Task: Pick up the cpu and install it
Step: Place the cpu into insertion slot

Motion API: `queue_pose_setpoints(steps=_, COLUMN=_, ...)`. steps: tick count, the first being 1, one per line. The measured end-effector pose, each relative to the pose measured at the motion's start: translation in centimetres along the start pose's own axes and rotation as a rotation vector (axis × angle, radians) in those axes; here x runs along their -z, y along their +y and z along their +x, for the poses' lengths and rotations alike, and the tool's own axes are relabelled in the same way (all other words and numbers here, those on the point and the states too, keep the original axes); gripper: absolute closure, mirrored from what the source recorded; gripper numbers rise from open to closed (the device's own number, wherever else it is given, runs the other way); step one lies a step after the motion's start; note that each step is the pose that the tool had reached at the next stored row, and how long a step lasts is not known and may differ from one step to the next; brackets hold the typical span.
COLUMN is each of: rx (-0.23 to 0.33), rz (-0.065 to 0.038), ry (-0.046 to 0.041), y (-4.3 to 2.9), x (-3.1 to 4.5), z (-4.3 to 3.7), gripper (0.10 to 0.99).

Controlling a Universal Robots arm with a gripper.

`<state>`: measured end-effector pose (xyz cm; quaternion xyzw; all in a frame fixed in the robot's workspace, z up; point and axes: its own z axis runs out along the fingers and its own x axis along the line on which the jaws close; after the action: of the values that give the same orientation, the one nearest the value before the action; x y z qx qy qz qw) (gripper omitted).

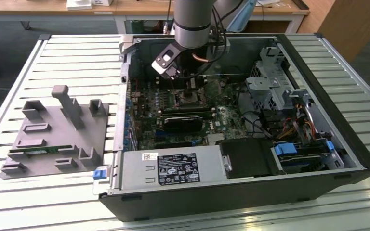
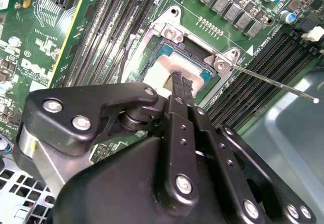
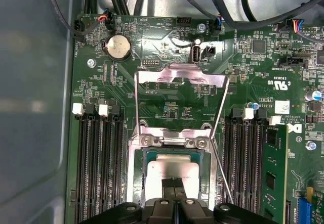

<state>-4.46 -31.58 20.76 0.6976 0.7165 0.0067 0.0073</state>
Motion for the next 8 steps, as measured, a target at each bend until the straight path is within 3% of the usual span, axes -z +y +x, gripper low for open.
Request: queue_pose_setpoints(steps=8, rx=0.000, rz=0.000, ry=-0.0006, y=0.01, x=0.26, z=0.00, gripper=0.980)
